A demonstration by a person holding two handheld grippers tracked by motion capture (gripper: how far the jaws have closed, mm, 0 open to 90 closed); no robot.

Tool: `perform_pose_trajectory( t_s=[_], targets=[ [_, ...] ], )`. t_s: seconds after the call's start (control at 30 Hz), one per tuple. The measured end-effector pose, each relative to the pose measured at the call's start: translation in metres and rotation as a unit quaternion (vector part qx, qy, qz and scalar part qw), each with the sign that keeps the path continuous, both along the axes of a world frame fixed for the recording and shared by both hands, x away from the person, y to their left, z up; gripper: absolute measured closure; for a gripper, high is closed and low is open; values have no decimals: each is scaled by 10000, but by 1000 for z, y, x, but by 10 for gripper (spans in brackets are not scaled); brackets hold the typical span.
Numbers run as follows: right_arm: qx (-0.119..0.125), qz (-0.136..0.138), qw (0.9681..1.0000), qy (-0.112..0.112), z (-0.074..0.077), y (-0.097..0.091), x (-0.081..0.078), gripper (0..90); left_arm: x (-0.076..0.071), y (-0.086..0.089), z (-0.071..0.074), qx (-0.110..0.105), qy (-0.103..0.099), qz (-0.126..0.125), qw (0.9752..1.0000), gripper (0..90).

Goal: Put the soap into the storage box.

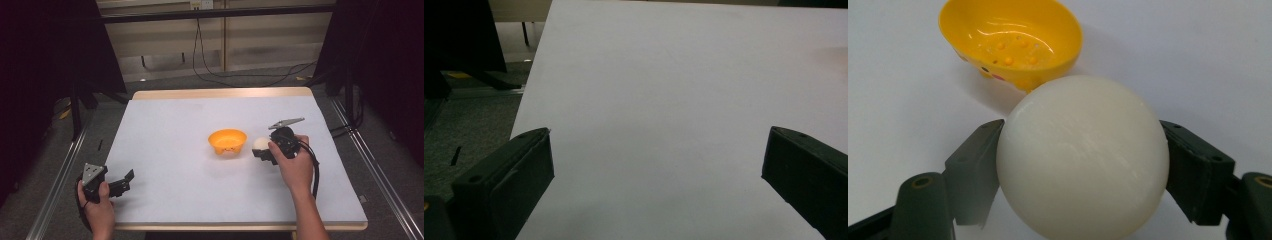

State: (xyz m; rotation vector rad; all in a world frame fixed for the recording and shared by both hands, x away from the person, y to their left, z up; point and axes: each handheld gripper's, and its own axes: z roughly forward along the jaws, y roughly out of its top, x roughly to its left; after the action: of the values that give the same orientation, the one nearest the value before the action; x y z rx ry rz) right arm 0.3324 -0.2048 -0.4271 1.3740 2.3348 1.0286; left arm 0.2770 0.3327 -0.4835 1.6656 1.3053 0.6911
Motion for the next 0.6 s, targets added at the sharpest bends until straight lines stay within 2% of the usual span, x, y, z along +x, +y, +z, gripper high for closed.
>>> perform_pose_trajectory(
  t_s=[0.6],
  targets=[
    [44,133,9999,-100,16,20,15,239,0,0,0,13,35,-18,10000,0]
  ],
)
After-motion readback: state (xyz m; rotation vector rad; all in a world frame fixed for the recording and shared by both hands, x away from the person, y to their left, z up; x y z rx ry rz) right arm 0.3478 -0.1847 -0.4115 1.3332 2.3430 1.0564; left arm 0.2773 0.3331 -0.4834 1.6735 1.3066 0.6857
